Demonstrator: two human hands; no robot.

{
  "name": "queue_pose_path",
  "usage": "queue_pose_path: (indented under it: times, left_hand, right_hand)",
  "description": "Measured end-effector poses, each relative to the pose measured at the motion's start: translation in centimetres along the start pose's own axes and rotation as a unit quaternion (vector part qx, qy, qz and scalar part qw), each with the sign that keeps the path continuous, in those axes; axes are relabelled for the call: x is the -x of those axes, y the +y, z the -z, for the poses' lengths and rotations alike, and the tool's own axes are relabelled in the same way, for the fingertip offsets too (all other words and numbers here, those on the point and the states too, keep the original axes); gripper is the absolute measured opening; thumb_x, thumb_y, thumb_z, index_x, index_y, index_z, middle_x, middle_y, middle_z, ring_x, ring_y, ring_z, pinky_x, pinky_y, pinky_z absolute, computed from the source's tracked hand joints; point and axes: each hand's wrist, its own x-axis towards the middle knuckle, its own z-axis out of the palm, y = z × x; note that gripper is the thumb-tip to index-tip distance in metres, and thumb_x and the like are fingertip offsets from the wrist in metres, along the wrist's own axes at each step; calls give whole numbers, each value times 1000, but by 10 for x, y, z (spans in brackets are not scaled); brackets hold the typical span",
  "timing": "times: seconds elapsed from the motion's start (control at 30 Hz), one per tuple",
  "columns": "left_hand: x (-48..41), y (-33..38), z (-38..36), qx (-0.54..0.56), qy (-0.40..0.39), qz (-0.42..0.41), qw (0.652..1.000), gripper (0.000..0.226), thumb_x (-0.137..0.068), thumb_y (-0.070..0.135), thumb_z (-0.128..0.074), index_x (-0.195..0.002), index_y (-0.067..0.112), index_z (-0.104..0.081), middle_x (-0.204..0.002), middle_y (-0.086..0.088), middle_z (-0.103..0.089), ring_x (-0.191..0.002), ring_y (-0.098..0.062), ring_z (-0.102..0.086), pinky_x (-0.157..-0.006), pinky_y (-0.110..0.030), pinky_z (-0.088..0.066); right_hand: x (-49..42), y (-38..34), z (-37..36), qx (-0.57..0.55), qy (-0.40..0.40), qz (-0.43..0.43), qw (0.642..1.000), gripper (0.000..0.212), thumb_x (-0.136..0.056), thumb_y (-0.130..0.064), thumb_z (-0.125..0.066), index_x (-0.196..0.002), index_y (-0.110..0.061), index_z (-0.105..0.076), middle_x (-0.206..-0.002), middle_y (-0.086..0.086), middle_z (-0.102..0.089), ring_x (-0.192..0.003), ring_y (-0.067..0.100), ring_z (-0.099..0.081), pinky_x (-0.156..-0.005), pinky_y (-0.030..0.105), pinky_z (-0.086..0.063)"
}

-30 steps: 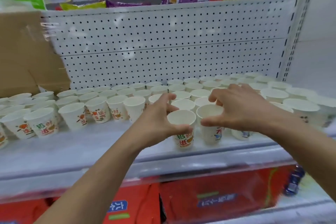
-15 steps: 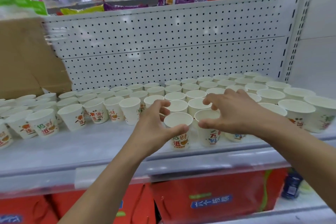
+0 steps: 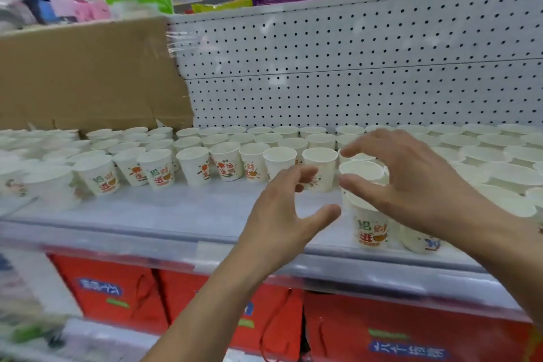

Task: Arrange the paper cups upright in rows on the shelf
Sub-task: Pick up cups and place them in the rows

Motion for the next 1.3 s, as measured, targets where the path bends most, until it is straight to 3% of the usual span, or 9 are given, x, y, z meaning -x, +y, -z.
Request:
queue_pose_path:
  times: [0.23, 0.4, 0.5, 0.63, 0.83, 0.97, 1.07, 1.17, 1.3]
  left_hand:
    - [4, -89, 84, -42, 40, 12, 998, 46, -84, 40, -69, -127, 34, -54, -121, 22, -56, -114, 5, -49, -96, -21, -42]
    - [-9, -166, 163, -170, 88, 3, 981, 37, -87, 31, -68, -123, 28, -58, -121, 14, -56, -115, -5, -46, -94, -19, -35]
    - [-33, -204, 200, -283, 121, -17, 951, 33, -88, 23, -64, -122, 22, -63, -120, 6, -63, -113, -21, -49, -90, -36, -41]
    - [-57, -229, 216, -362, 61, -18, 930, 30, -88, 24, -65, -118, 23, -66, -116, 6, -65, -110, -25, -47, -87, -41, -41]
    - [-62, -239, 221, -313, 46, -26, 948, 12, -89, 38, -64, -91, 29, -72, -91, 13, -62, -102, -16, -45, -83, -34, -35]
    - [-52, -223, 229, -198, -64, -27, 978, 9, -83, 48, -62, -83, 40, -65, -93, 20, -56, -99, -4, -43, -87, -34, -40]
    - [-48, -216, 233, -165, -102, -23, 981, 25, -74, 61, -62, -91, 42, -64, -106, 23, -54, -107, 3, -40, -91, -28, -39]
    - [-47, -211, 234, -127, -73, 16, 989, 63, -62, 74, -60, -116, 43, -57, -121, 23, -50, -115, 0, -43, -94, -28, -39]
    - [-54, -205, 230, -113, -87, 86, 986, 83, -52, 74, -69, -125, 37, -57, -117, 22, -58, -105, 2, -55, -87, -28, -48]
  right_hand:
    - [-63, -72, -85, -87, -32, 48, 995, 35, -83, -55, -52, -112, -38, -61, -112, -18, -60, -108, 7, -52, -94, 38, -44]
    - [-128, -125, -154, -99, -55, 70, 991, 21, -91, -39, -57, -112, -37, -62, -111, -16, -58, -105, 8, -51, -90, 38, -45]
    - [-164, -146, -182, -45, -47, 59, 996, 28, -96, -26, -52, -122, -30, -58, -119, -9, -53, -113, 14, -46, -88, 36, -45]
    - [-189, -160, -205, 90, -66, 81, 990, 31, -97, -24, -47, -125, -22, -59, -122, 0, -54, -117, 22, -43, -84, 34, -40]
    - [-185, -172, -199, 114, -94, 95, 984, 25, -98, -33, -44, -95, -18, -65, -95, -3, -54, -100, 20, -45, -72, 31, -33]
    - [-167, -173, -165, 86, -166, 85, 979, 21, -93, -40, -53, -76, -28, -55, -73, -11, -40, -90, 15, -46, -73, 35, -43]
    - [-162, -172, -153, 62, -199, 77, 975, 23, -86, -51, -60, -89, -29, -66, -77, -14, -46, -88, 11, -49, -78, 37, -48]
    - [-164, -169, -146, 15, -183, 66, 981, 47, -76, -63, -63, -114, -37, -61, -97, -16, -50, -100, 8, -45, -87, 34, -44]
    - [-172, -167, -140, 5, -234, 19, 972, 62, -74, -58, -70, -129, -33, -56, -126, -11, -55, -111, 10, -49, -93, 34, -44]
